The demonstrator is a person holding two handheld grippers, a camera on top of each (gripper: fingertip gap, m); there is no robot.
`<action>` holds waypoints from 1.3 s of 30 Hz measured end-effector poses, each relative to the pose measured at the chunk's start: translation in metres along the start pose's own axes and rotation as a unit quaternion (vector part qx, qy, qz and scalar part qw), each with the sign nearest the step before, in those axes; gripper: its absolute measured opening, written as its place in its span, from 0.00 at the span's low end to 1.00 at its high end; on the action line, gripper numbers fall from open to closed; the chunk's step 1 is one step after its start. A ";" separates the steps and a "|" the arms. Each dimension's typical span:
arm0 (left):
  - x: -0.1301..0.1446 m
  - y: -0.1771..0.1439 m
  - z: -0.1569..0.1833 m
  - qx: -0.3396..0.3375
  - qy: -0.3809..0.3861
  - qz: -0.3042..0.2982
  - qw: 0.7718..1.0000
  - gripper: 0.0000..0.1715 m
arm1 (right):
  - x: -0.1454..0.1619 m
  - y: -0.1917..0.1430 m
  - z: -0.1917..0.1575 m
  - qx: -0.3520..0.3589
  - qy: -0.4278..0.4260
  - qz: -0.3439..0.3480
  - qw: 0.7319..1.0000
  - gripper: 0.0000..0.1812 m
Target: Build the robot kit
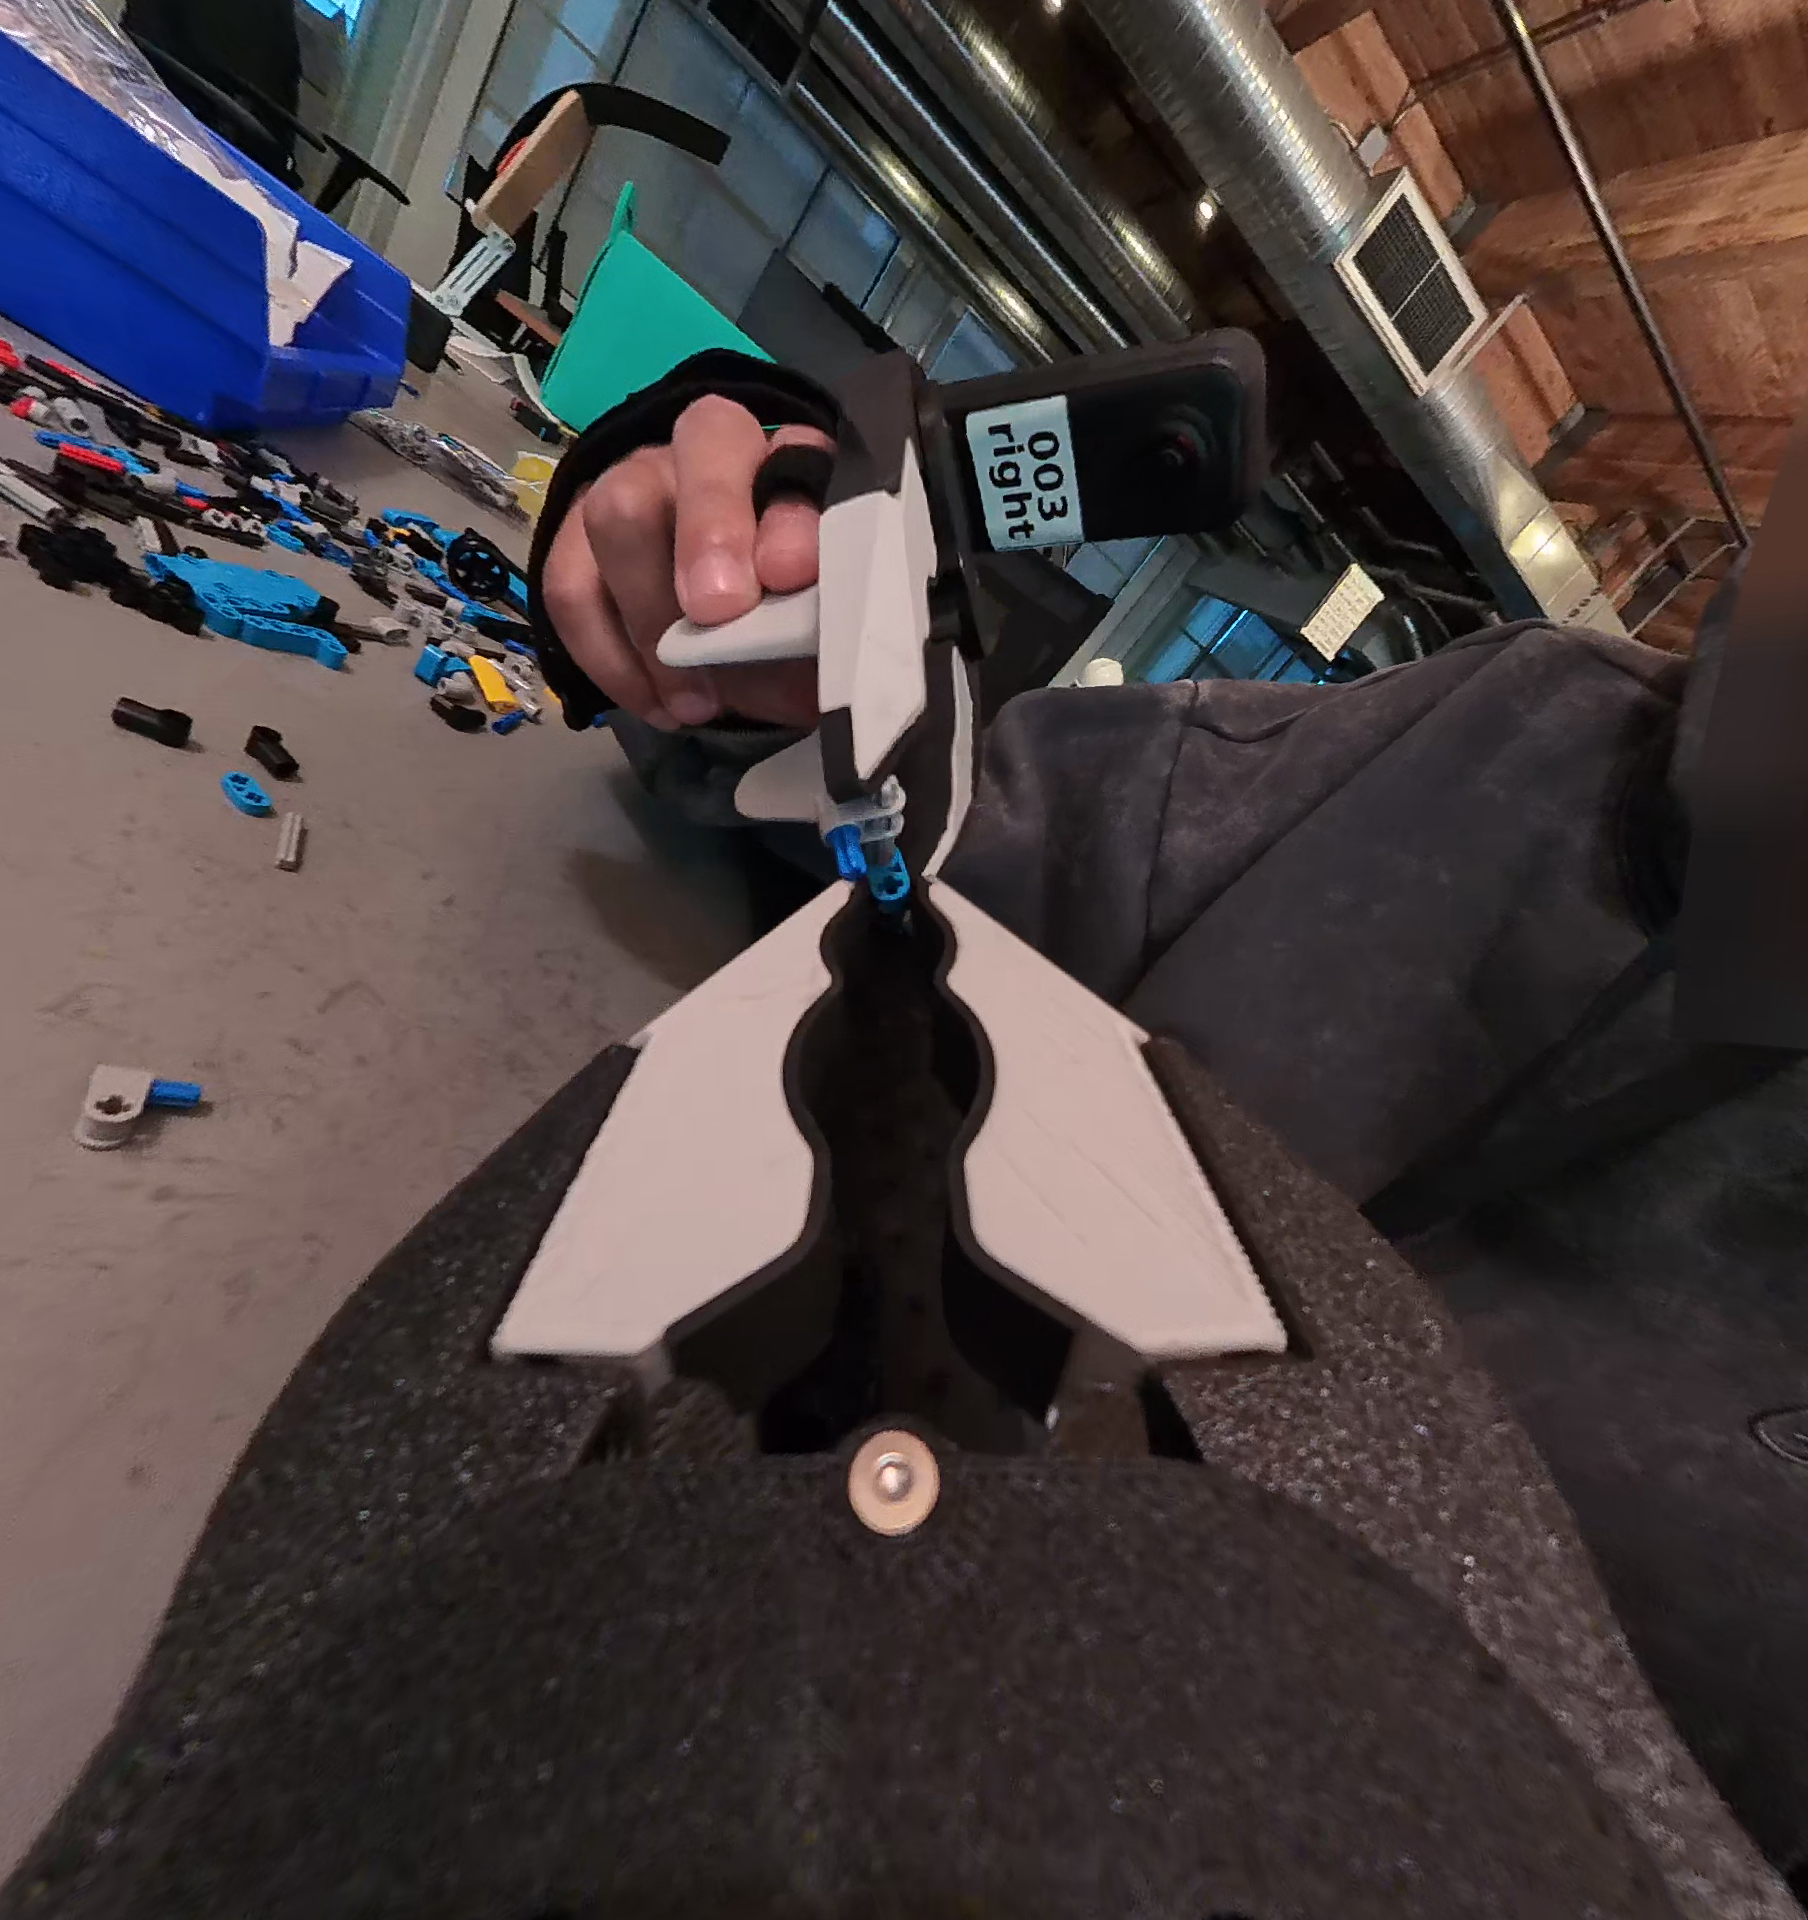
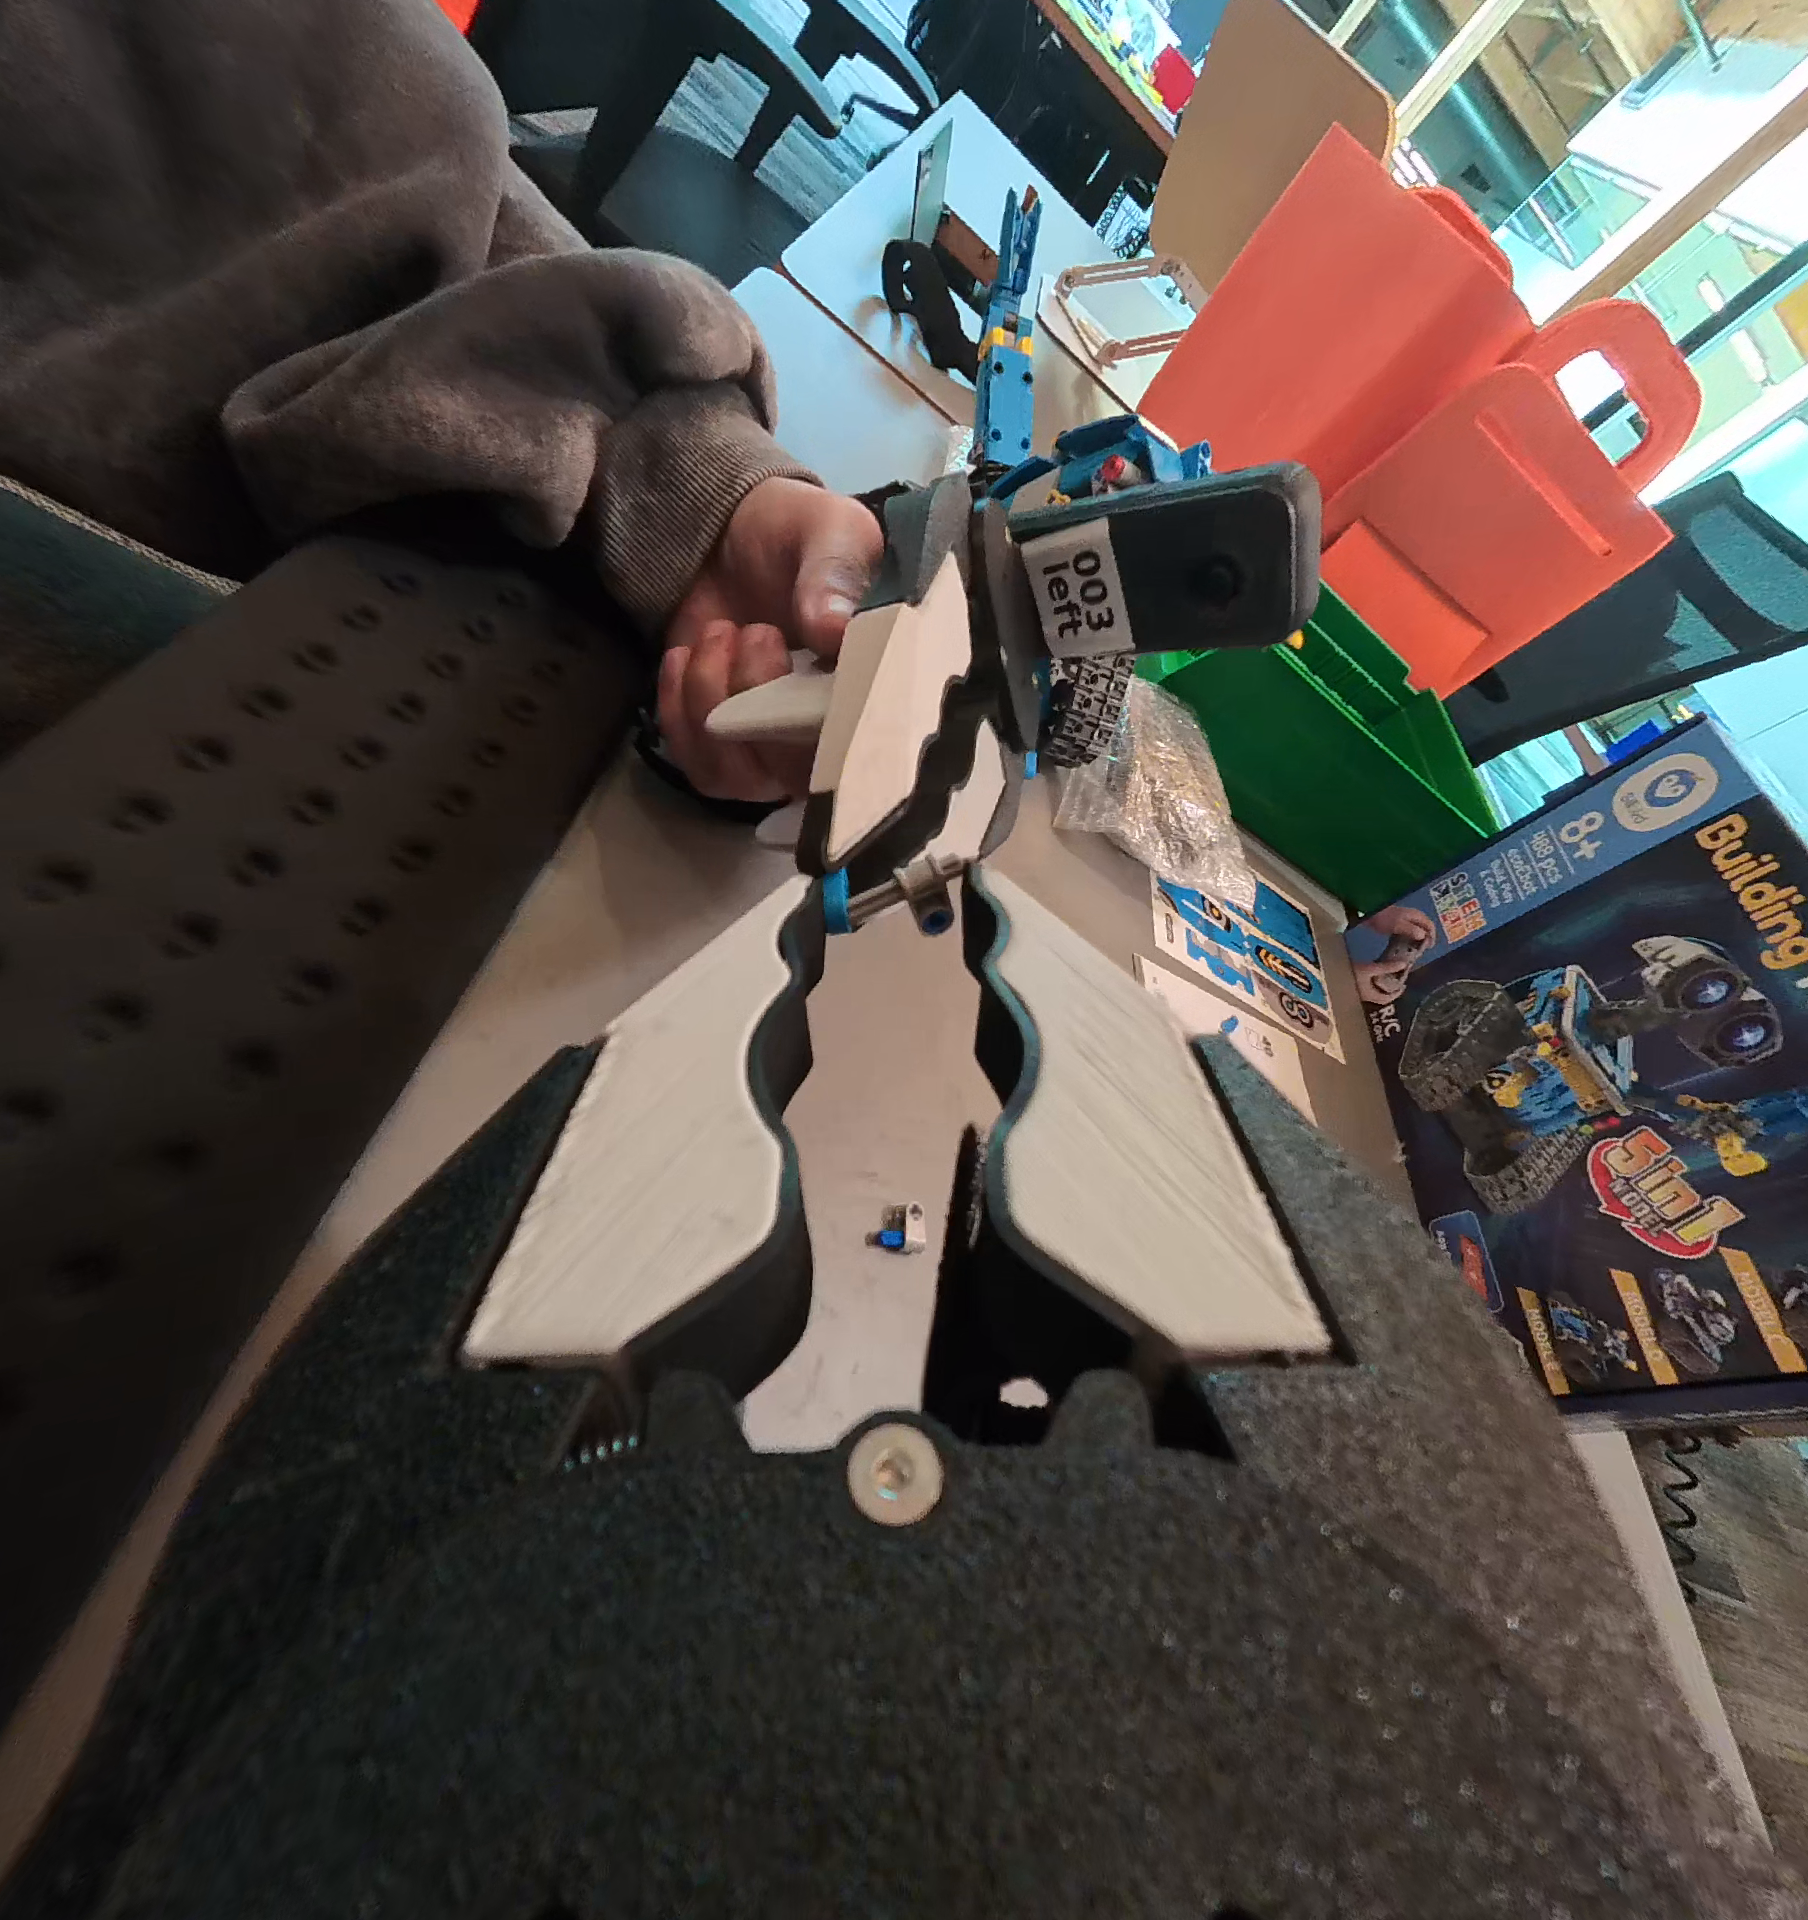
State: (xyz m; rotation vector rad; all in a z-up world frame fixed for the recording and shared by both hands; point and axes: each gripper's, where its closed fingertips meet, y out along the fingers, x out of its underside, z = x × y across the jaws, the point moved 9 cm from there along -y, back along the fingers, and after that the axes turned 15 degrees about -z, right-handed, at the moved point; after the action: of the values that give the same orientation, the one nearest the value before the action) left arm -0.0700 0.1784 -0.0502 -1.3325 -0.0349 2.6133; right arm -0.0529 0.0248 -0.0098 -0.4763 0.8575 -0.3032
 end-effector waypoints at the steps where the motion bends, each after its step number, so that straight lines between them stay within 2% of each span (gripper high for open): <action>1: 0.000 0.000 0.000 -0.002 0.000 -0.002 1.000 0.03 | 0.001 0.000 0.000 0.000 0.002 -0.002 1.000 0.14; 7: 0.002 0.000 -0.006 -0.018 -0.015 -0.016 1.000 0.03 | 0.006 0.003 -0.002 0.001 0.021 -0.031 0.999 0.15; 11: 0.003 0.000 -0.004 -0.005 -0.018 -0.020 1.000 0.03 | 0.012 0.002 -0.005 -0.037 0.043 -0.058 0.997 0.19; 19: 0.003 0.001 -0.004 -0.004 -0.017 -0.024 1.000 0.03 | 0.016 0.002 -0.005 -0.047 0.066 -0.046 0.996 0.17; 22: 0.004 0.001 -0.007 -0.024 -0.019 -0.028 0.999 0.03 | 0.031 0.004 -0.003 -0.086 0.105 -0.084 0.987 0.20; 25: 0.008 0.009 -0.008 -0.083 0.005 -0.065 0.994 0.04 | 0.055 0.005 0.001 -0.145 0.168 -0.140 0.965 0.26; 30: 0.012 0.019 -0.009 -0.214 0.075 -0.119 0.967 0.04 | 0.072 -0.008 0.000 -0.162 0.207 -0.135 0.956 0.16; 34: 0.020 0.026 -0.009 -0.335 0.156 -0.184 0.911 0.04 | 0.094 -0.029 -0.016 -0.194 0.256 -0.166 0.932 0.14; 36: 0.024 0.033 -0.010 -0.351 0.175 -0.215 0.894 0.04 | 0.096 -0.040 -0.025 -0.193 0.256 -0.174 0.931 0.14; 39: 0.028 0.039 -0.010 -0.352 0.186 -0.239 0.886 0.04 | 0.095 -0.048 -0.051 -0.228 0.254 -0.191 0.920 0.14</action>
State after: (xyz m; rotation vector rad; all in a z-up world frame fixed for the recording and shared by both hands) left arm -0.0843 0.1448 -0.0828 -1.7230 -1.1815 1.9335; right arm -0.0367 -0.0724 -0.0756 -1.0349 1.3538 -0.6073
